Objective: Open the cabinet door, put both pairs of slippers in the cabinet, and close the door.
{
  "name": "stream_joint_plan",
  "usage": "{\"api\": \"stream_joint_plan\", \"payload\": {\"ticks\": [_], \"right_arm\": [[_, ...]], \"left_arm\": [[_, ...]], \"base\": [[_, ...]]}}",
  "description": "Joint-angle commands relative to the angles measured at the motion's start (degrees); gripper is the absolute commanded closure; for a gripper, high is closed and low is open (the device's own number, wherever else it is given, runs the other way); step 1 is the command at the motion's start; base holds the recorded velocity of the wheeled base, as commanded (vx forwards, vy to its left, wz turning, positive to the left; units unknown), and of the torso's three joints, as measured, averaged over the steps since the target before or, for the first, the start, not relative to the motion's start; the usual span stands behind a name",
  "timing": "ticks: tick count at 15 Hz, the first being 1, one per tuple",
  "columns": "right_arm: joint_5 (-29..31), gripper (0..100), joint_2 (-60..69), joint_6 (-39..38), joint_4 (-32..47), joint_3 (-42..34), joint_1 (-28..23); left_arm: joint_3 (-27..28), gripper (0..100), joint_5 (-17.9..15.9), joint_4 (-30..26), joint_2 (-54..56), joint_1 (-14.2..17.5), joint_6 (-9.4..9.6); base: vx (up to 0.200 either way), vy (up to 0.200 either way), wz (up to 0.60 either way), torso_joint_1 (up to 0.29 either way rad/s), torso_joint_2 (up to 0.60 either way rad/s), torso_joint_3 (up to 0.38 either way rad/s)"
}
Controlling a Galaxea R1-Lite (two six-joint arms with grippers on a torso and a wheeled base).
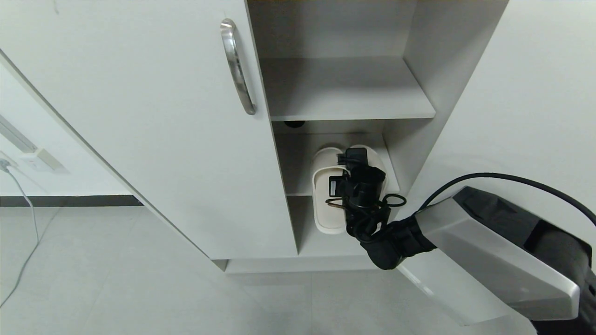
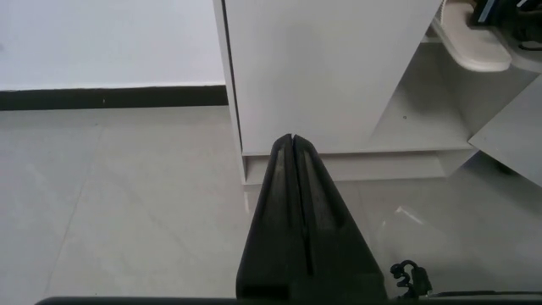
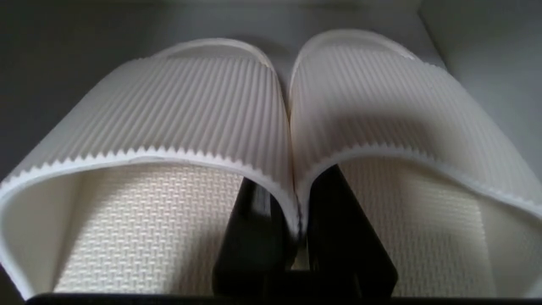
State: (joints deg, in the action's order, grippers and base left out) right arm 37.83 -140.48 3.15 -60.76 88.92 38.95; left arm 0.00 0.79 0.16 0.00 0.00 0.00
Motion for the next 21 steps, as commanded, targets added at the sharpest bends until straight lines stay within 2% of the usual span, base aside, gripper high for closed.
{"api": "stream_joint_plan", "payload": {"ticks": [1,11,21], "right_arm": [[0.1,100,-2.4,0.2,0.6,4.9,-0.6],[0.0,100,-5.5,0.5,15.1,24.6,-2.7],[-1.2,100,-7.4,0.5,17.4,25.7,-3.8]], "left_arm": [[0.0,100,0.1,0.0,0.0,0.0,0.00],[0.0,100,0.1,0.0,-0.1,0.0,0.00],[0.0,100,0.1,0.0,-0.1,0.0,0.09]], "base": [[0.000,0.000,0.00,0.000,0.00,0.000],[0.000,0.000,0.00,0.000,0.00,0.000],[0.000,0.000,0.00,0.000,0.00,0.000]]}}
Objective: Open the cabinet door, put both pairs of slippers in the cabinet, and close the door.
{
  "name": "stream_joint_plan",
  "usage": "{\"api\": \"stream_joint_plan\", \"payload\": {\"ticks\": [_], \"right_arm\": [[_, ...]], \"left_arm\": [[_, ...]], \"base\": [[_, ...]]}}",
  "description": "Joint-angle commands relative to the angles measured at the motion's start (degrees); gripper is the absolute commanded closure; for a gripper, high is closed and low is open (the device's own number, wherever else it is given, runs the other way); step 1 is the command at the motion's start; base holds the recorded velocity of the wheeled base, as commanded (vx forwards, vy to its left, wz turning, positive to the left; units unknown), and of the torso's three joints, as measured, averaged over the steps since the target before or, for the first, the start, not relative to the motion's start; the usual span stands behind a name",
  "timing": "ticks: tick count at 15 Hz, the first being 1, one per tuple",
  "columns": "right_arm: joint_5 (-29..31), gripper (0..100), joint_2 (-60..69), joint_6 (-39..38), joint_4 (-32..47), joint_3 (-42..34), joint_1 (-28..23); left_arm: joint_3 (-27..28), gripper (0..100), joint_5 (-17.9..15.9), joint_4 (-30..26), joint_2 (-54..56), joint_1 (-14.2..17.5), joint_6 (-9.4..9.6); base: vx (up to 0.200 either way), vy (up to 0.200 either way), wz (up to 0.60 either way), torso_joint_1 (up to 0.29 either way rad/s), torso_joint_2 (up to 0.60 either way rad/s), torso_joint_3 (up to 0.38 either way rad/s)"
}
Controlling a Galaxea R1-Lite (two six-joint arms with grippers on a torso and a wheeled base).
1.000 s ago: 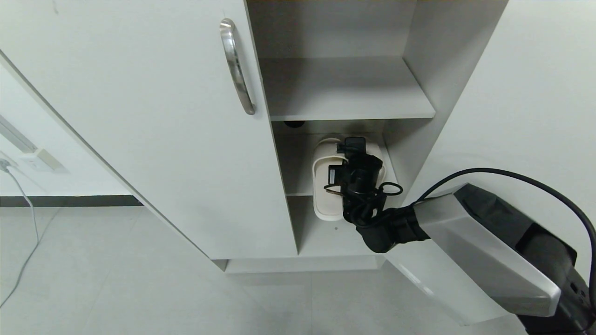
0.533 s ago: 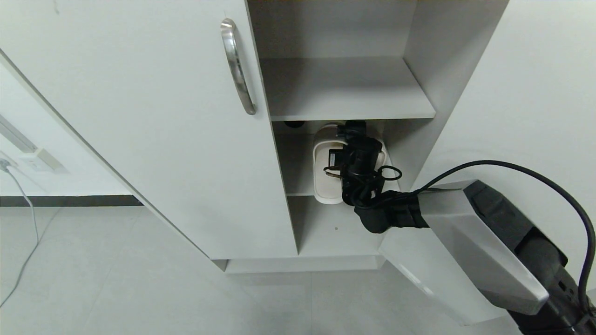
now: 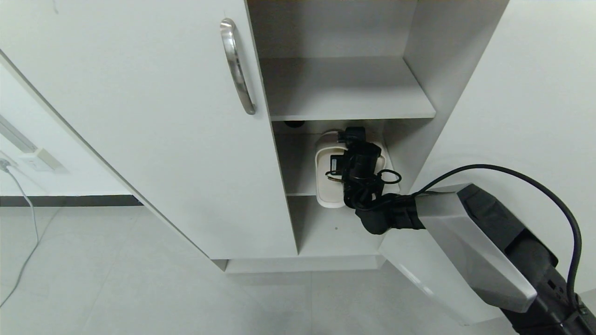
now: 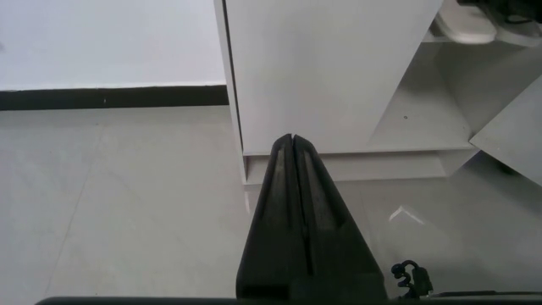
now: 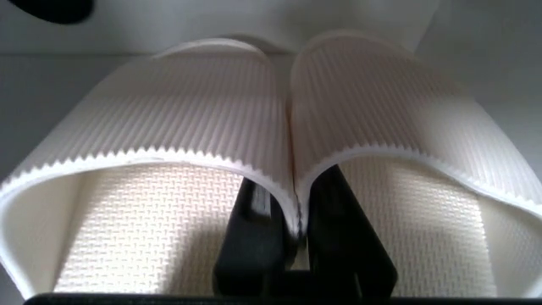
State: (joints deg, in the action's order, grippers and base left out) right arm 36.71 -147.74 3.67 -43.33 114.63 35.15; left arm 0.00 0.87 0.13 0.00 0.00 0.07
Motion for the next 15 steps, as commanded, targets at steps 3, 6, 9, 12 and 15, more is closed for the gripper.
{"api": "stream_joint_plan", "payload": {"ticks": [3,6,9,12,15], "right_arm": [[-0.1,100,-0.2,0.0,0.0,0.0,0.0],[-0.1,0,-0.2,0.0,0.0,0.0,0.0],[0.0,0,-0.1,0.0,-0.1,0.0,0.0],[0.2,0,1.9,0.0,-0.4,-1.8,0.4],[0.3,0,4.7,0.0,-3.4,-8.4,0.7]], "left_arm": [[0.0,100,0.0,0.0,0.0,0.0,0.01],[0.0,100,0.0,0.0,-0.1,0.0,0.01],[0.0,100,0.0,0.0,0.0,0.0,0.01],[0.0,100,0.0,0.0,0.0,0.0,0.01],[0.0,100,0.0,0.0,0.0,0.0,0.01]], "base": [[0.000,0.000,0.00,0.000,0.00,0.000],[0.000,0.000,0.00,0.000,0.00,0.000],[0.000,0.000,0.00,0.000,0.00,0.000],[0.000,0.000,0.00,0.000,0.00,0.000],[0.000,0.000,0.00,0.000,0.00,0.000]]}}
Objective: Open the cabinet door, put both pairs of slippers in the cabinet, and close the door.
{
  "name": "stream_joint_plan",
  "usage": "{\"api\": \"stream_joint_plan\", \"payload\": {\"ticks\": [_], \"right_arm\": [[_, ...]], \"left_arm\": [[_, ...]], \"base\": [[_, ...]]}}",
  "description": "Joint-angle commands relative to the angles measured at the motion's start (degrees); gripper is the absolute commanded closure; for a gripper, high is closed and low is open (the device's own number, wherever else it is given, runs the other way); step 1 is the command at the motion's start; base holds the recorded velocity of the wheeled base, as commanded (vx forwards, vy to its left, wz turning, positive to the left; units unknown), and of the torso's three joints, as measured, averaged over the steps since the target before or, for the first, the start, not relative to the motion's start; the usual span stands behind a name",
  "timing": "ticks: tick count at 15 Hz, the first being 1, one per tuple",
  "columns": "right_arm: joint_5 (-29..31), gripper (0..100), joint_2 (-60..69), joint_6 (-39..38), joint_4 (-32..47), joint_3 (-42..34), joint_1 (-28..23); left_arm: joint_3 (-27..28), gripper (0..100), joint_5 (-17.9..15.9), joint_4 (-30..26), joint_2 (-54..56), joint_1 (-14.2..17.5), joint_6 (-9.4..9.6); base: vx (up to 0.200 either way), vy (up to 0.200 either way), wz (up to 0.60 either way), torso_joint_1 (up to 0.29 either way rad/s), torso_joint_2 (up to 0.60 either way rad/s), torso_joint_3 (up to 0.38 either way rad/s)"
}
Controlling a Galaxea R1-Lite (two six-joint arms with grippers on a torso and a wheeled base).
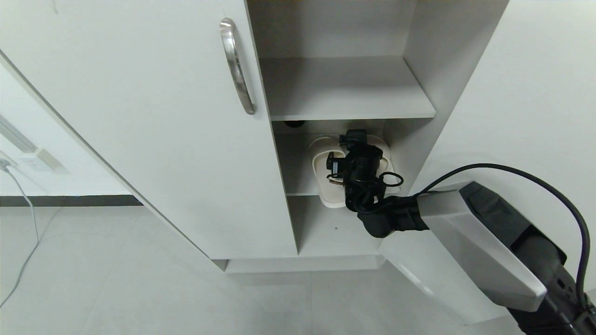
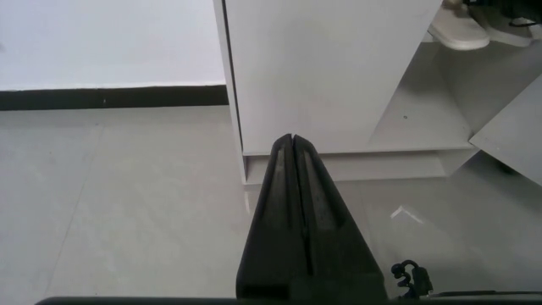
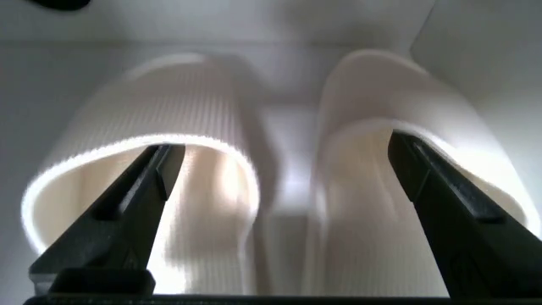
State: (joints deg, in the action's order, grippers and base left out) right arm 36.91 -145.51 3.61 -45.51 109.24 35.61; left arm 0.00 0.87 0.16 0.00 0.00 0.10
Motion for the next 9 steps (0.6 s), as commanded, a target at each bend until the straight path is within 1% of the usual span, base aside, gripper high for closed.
{"api": "stream_joint_plan", "payload": {"ticks": [1,5,7,9], "right_arm": [[0.1,0,3.5,0.1,-1.8,-5.1,0.5],[0.4,0,5.1,0.0,-4.4,-10.3,0.9],[0.4,0,8.1,0.0,-7.1,-16.6,1.9],[0.4,0,12.4,0.0,-11.4,-25.0,3.8]], "left_arm": [[0.0,100,0.0,0.0,0.0,0.0,-0.01],[0.0,100,0.0,0.0,-0.1,0.0,-0.01],[0.0,100,0.0,0.0,0.0,0.0,-0.01],[0.0,100,0.0,0.0,0.0,0.0,-0.01]], "base": [[0.000,0.000,0.00,0.000,0.00,0.000],[0.000,0.000,0.00,0.000,0.00,0.000],[0.000,0.000,0.00,0.000,0.00,0.000],[0.000,0.000,0.00,0.000,0.00,0.000]]}}
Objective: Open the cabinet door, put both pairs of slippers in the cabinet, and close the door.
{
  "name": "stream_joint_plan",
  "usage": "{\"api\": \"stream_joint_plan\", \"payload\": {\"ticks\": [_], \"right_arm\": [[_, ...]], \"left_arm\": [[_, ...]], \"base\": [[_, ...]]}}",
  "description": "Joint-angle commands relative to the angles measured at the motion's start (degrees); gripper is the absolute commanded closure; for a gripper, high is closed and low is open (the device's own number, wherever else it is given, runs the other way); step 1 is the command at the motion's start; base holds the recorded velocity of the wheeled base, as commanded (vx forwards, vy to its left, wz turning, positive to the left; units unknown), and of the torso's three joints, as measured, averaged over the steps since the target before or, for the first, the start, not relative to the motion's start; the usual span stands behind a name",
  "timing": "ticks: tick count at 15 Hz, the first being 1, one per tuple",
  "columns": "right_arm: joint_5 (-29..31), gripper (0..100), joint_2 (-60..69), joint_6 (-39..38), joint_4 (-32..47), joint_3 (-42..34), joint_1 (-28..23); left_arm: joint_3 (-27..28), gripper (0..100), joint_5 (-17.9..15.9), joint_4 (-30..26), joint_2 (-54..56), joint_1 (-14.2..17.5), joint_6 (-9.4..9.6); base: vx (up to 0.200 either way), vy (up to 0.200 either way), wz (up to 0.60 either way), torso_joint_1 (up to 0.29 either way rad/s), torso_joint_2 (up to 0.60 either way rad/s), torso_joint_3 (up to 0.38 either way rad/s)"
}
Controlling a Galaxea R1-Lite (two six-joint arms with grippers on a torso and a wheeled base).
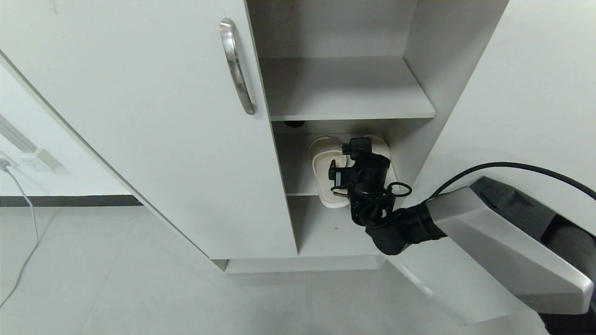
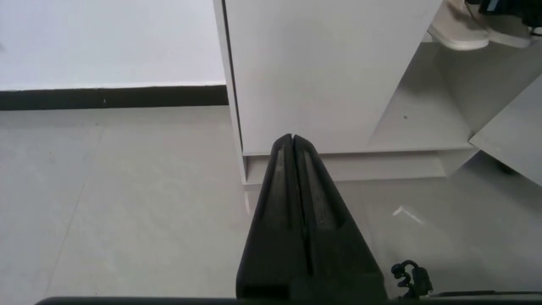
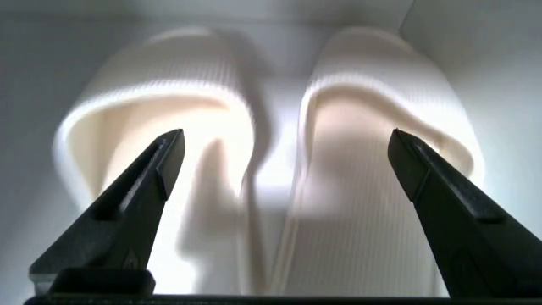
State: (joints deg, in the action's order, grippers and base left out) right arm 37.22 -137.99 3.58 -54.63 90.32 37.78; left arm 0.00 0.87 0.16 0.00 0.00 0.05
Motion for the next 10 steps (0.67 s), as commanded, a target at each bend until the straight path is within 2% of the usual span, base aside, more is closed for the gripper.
{"api": "stream_joint_plan", "payload": {"ticks": [1,6,9,10], "right_arm": [[0.0,0,7.4,0.0,-4.7,-10.8,2.6],[0.0,0,17.7,-0.9,-16.6,-33.5,8.3],[0.0,0,20.2,-0.9,-18.0,-38.2,10.5],[0.0,0,20.2,-0.9,-18.3,-38.6,10.9]], "left_arm": [[0.0,100,0.0,0.0,0.0,0.0,-0.05],[0.0,100,-0.1,0.0,-0.1,0.0,-0.05],[0.0,100,-0.3,0.0,-0.1,0.0,-0.05],[0.0,100,-0.3,-0.1,-0.1,0.0,-0.05]], "base": [[0.000,0.000,0.00,0.000,0.00,0.000],[0.000,0.000,0.00,0.000,0.00,0.000],[0.000,0.000,0.00,0.000,0.00,0.000],[-0.200,0.000,0.00,-0.007,0.00,-0.002]]}}
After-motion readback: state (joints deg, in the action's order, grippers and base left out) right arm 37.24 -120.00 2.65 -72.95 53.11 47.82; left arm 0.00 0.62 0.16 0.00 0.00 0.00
